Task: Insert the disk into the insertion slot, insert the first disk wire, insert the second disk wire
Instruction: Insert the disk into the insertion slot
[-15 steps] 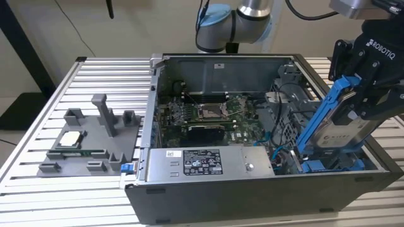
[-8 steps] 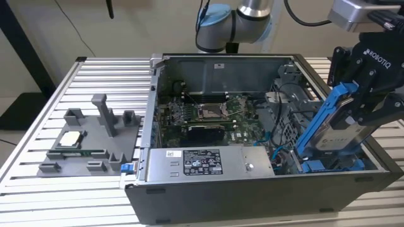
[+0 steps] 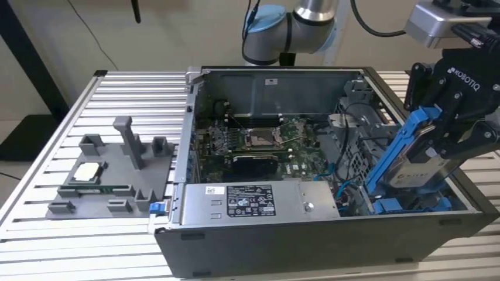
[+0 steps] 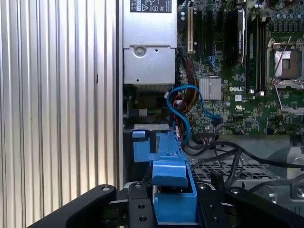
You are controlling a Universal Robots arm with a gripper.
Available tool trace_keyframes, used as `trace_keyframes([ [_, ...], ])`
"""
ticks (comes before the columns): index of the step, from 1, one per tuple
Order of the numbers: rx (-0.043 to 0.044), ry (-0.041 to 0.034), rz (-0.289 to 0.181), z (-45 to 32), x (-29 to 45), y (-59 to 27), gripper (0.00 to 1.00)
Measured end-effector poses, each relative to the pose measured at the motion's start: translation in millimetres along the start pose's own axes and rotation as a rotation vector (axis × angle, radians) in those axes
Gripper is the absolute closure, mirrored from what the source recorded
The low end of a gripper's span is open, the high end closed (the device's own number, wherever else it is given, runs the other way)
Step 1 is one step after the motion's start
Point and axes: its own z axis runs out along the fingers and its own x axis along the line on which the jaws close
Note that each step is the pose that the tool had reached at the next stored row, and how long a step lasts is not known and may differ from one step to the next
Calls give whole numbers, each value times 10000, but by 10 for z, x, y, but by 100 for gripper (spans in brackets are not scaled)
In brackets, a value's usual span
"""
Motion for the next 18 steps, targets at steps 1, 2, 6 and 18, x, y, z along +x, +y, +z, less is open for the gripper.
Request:
trace_keyframes([
  [1,1,-4,1,7,2,0,67],
  [2,1,-4,1,14,3,-1,67],
  [6,1,4,0,49,3,-3,67],
  [18,1,-4,24,257,7,-11,67],
])
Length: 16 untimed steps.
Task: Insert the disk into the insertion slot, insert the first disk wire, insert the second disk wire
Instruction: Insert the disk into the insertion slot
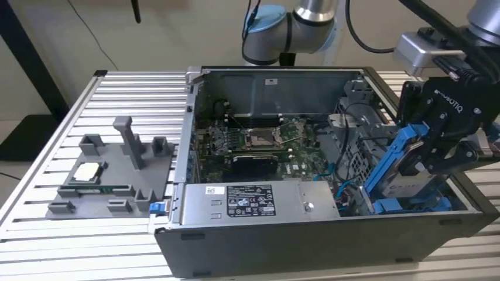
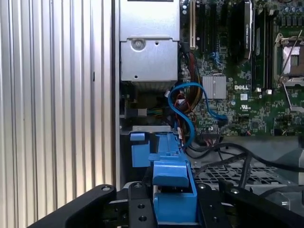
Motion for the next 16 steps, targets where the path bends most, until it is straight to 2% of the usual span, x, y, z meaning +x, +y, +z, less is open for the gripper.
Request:
trace_keyframes([
  [2,0,0,0,25,0,-1,67],
  [9,0,3,-1,25,0,-2,66],
  [10,0,1,-1,23,0,-2,60],
  [16,-11,3,2,-63,-1,3,60],
])
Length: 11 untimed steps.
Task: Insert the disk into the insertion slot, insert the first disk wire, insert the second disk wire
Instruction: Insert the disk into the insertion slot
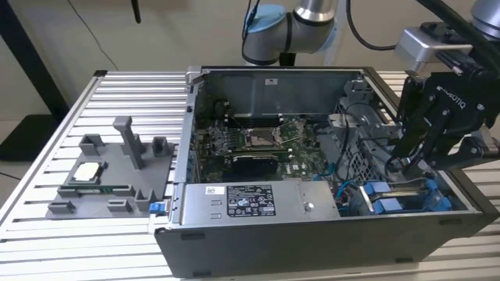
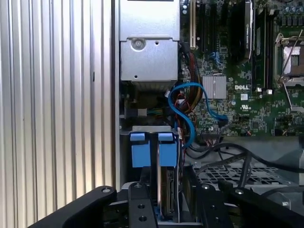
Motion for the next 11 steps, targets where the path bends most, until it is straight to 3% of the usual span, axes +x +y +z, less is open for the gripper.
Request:
trace_keyframes([
  [5,-1,2,-1,-77,-1,2,60],
  [11,-1,1,-1,-83,-1,3,60],
])
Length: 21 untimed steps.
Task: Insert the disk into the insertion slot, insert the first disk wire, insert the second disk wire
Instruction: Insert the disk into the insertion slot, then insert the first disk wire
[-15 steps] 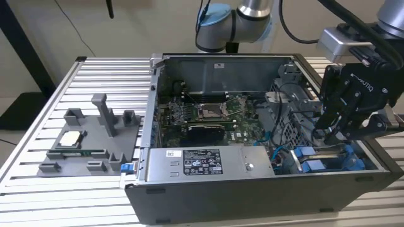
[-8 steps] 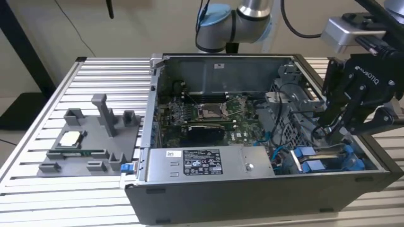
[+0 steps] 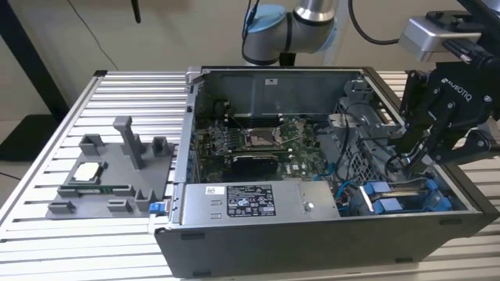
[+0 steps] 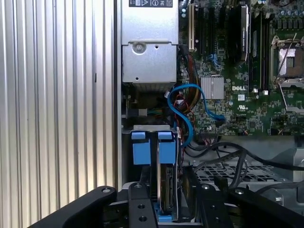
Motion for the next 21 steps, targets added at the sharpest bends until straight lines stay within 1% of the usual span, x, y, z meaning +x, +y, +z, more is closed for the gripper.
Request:
trace_keyframes([
  [10,0,1,0,-15,-19,1,60],
  [15,0,-9,0,-58,-44,4,60],
  [16,0,-42,-2,-59,-54,4,60],
  [19,33,-199,-17,-53,-88,5,60],
  [20,57,-232,-26,-48,-98,4,60],
  [21,96,-246,-33,-41,-109,5,60],
])
